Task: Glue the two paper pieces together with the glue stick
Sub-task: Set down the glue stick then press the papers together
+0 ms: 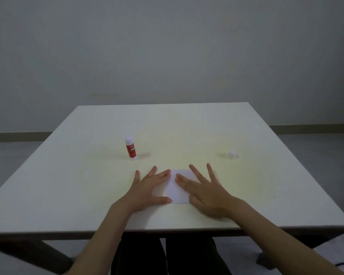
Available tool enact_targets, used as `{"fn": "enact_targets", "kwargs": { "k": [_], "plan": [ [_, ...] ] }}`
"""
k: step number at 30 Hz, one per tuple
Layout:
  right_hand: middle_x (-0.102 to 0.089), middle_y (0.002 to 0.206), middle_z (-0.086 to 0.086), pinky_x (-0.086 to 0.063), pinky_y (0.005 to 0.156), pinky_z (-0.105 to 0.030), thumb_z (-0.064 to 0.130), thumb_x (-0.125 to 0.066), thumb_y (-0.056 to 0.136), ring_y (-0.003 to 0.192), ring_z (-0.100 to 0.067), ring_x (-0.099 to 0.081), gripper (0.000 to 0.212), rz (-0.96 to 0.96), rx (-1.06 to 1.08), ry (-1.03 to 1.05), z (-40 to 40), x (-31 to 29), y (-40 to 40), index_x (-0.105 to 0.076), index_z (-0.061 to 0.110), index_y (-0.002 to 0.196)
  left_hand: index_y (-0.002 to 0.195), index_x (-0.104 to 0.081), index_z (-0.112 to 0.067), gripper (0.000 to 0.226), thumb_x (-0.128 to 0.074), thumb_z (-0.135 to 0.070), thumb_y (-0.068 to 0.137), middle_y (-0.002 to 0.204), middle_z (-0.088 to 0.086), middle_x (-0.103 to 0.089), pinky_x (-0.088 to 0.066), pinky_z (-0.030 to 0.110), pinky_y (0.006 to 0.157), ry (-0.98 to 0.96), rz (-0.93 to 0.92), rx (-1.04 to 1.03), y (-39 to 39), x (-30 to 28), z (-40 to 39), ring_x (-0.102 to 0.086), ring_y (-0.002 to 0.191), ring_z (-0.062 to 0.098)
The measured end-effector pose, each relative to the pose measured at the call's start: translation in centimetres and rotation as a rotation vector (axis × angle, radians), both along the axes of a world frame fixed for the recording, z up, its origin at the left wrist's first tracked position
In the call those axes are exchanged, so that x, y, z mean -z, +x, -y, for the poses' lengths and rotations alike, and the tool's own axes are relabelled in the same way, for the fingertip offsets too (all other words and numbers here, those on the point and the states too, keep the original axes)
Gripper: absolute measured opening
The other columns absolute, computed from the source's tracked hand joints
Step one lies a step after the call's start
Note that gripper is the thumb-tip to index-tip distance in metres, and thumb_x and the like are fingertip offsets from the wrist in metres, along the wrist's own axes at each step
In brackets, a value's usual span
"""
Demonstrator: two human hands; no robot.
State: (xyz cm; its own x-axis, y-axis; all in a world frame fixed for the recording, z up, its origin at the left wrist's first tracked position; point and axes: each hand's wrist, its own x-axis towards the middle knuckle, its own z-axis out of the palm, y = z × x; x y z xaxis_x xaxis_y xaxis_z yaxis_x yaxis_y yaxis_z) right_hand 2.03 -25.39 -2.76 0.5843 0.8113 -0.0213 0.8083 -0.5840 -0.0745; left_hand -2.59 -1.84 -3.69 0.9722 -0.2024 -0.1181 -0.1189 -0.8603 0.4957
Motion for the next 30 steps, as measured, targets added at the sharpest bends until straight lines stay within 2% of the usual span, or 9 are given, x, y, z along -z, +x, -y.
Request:
{"fn": "enact_targets", "kwargs": {
  "k": [2,4,10,16,21,23,27,30],
  "plan": [
    [0.006,0.157,0.021,0.036,0.104,-0.053,0.034,-0.017,0.091,0.142,-0.021,0.027,0.061,-0.019,-0.119,-0.004,0.9,0.6,-1.8,0.008,0.037,0.147,0.148,-0.017,-0.037,0.083,-0.056,-0.06,0.078,0.143,-0.039,-0.004,0.017,0.05,0.113,-0.005,0.011,0.002,0.0,0.2,-0.1,0.008,0.146,0.005],
    [0.006,0.156,0.024,0.036,0.104,-0.051,0.035,-0.014,0.09,0.142,-0.018,0.029,0.061,-0.036,-0.15,-0.027,1.7,0.6,-2.2,0.011,0.041,0.145,0.148,-0.016,-0.037,0.083,-0.056,-0.06,0.078,0.144,-0.038,-0.004,0.018,0.05,0.113,-0.003,0.012,-0.001,0.1,0.2,-0.1,0.008,0.145,0.004],
    [0.007,0.157,0.019,0.028,0.107,-0.051,0.025,-0.022,0.097,0.145,-0.022,0.021,0.059,-0.031,0.088,-0.04,1.6,-1.0,0.6,0.008,0.034,0.147,0.148,-0.016,-0.035,0.082,-0.058,-0.056,0.08,0.143,-0.037,-0.004,0.017,0.052,0.114,-0.002,-0.003,0.002,-0.2,-0.3,0.1,0.008,0.146,0.005],
    [0.003,0.157,0.023,0.035,0.105,-0.05,0.04,-0.009,0.087,0.142,-0.018,0.028,0.061,-0.031,-0.106,-0.017,2.5,0.8,-2.7,0.008,0.04,0.146,0.148,-0.016,-0.035,0.081,-0.058,-0.054,0.081,0.143,-0.036,-0.004,0.017,0.052,0.113,0.007,0.004,0.004,-0.1,-0.3,0.2,0.007,0.146,0.007],
    [0.003,0.158,0.019,0.024,0.11,-0.055,0.027,-0.019,0.097,0.145,-0.023,0.019,0.057,-0.054,0.097,-0.037,1.2,-0.6,1.1,0.006,0.035,0.147,0.148,-0.018,-0.035,0.082,-0.059,-0.055,0.08,0.144,-0.037,-0.005,0.017,0.052,0.113,-0.008,-0.002,0.0,-0.1,-0.2,0.1,0.007,0.146,0.006],
    [0.001,0.159,0.016,0.022,0.111,-0.056,0.027,-0.021,0.098,0.146,-0.024,0.017,0.056,-0.048,0.145,-0.034,0.5,-0.9,1.6,0.004,0.032,0.148,0.148,-0.018,-0.035,0.082,-0.059,-0.055,0.08,0.144,-0.037,-0.005,0.018,0.051,0.112,-0.012,0.003,-0.001,0.0,-0.2,0.0,0.007,0.146,0.006],
    [0.004,0.158,0.018,0.034,0.104,-0.049,0.038,-0.015,0.092,0.142,-0.021,0.026,0.06,-0.032,-0.044,0.015,-0.4,0.6,-1.4,0.004,0.033,0.148,0.147,-0.018,-0.036,0.082,-0.058,-0.057,0.079,0.143,-0.038,-0.004,0.018,0.05,0.111,-0.004,0.022,0.004,0.0,0.1,-0.1,0.008,0.145,0.005],
    [0.003,0.157,0.021,0.033,0.105,-0.05,0.038,-0.013,0.091,0.141,-0.02,0.028,0.059,-0.038,-0.121,-0.009,-0.8,0.9,-1.4,0.004,0.036,0.147,0.148,-0.017,-0.036,0.082,-0.057,-0.058,0.079,0.144,-0.037,-0.004,0.018,0.051,0.111,0.007,0.039,0.012,0.0,0.3,-0.1,0.008,0.145,0.006]
  ]
}}
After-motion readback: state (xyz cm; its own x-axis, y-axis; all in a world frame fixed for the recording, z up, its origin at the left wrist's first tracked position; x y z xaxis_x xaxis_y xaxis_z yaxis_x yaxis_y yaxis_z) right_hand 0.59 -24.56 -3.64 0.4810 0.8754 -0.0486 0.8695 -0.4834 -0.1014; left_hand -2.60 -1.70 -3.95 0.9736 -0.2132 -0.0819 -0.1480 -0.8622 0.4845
